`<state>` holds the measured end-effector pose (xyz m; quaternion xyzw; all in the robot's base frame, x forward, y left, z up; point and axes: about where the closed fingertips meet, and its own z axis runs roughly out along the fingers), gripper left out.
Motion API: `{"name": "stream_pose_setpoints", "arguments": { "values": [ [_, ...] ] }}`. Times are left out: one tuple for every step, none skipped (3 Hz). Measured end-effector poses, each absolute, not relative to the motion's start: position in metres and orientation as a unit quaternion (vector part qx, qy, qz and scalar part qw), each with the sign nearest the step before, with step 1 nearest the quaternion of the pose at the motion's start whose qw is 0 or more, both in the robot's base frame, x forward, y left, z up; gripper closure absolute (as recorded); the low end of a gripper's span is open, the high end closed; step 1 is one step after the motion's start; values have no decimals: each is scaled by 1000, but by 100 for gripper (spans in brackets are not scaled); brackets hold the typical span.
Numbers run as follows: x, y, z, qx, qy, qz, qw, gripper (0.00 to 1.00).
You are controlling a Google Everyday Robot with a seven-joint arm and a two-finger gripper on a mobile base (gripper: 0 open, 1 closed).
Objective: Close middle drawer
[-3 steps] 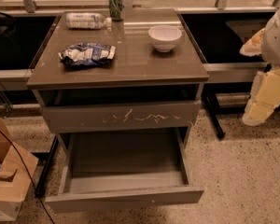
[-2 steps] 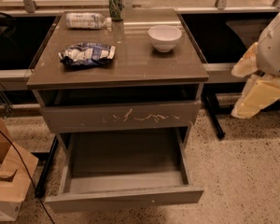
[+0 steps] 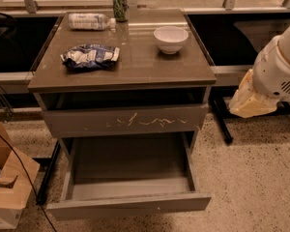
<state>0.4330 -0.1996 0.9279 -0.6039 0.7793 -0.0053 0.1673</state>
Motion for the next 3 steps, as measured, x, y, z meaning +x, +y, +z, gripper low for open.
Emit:
{"name": "stream_pose_setpoints", "arguments": {
  "values": [
    [433, -199, 926, -604, 780, -6, 163, 100],
    [431, -186, 892, -609, 780, 13, 146, 100],
    [427, -167, 837, -613, 779, 44, 123, 100]
  ]
}}
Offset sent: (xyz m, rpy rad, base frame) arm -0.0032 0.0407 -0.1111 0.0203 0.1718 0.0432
